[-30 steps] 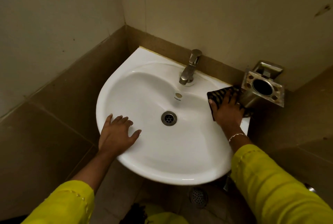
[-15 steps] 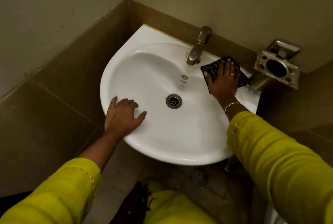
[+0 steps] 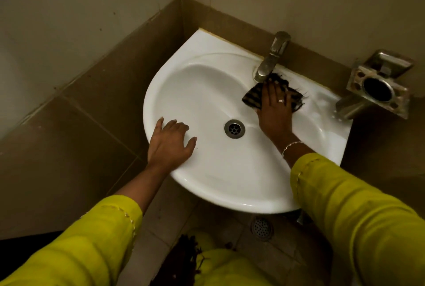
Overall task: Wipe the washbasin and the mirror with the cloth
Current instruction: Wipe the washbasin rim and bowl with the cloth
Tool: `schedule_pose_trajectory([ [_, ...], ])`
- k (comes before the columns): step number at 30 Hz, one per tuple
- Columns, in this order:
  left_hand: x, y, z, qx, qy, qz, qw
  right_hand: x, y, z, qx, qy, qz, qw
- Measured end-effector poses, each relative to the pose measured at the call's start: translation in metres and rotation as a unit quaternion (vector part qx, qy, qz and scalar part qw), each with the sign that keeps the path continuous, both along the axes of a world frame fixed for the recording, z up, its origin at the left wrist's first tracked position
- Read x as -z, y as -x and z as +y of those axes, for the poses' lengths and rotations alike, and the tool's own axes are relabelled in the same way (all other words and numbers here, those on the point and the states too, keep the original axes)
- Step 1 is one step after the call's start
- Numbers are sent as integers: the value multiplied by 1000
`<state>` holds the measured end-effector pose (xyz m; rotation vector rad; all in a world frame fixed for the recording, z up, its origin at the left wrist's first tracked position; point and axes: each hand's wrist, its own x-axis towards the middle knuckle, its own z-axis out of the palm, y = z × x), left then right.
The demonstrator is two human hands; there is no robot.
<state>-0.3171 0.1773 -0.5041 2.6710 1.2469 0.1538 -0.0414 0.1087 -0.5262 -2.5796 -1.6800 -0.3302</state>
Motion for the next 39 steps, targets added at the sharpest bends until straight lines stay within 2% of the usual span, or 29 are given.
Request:
schedule_pose_trajectory([
  [5, -1, -1, 0, -6, -10, 2, 1000, 0, 16, 16, -44, -6, -11, 999],
  [8, 0, -1, 1, -11, -14, -7, 1000, -9, 24, 41, -86, 30, -3, 996],
  [13, -1, 0, 1, -27, -10, -39, 999, -23, 23, 95, -18, 68, 98, 993],
  [16, -2, 0, 0, -40, -7, -66, 997, -31, 22, 117, 11, 78, 123, 989],
  [23, -2, 0, -3, -74, -4, -141, 987, -26, 34, 141, -9, 27, 99, 995],
  [31, -3, 0, -5, -90, 12, -214, 973, -10, 92, 170, -99, 7, 92, 991],
  [33, -2, 1, -4, -92, 17, -229, 969, -8, 108, 175, -157, 7, 101, 982],
  [37, -2, 1, -5, -97, 22, -240, 966, -11, 120, 174, -366, 24, 157, 917],
  [39, -3, 1, -5, -100, 20, -247, 964, -15, 122, 172, -367, 2, 236, 900],
])
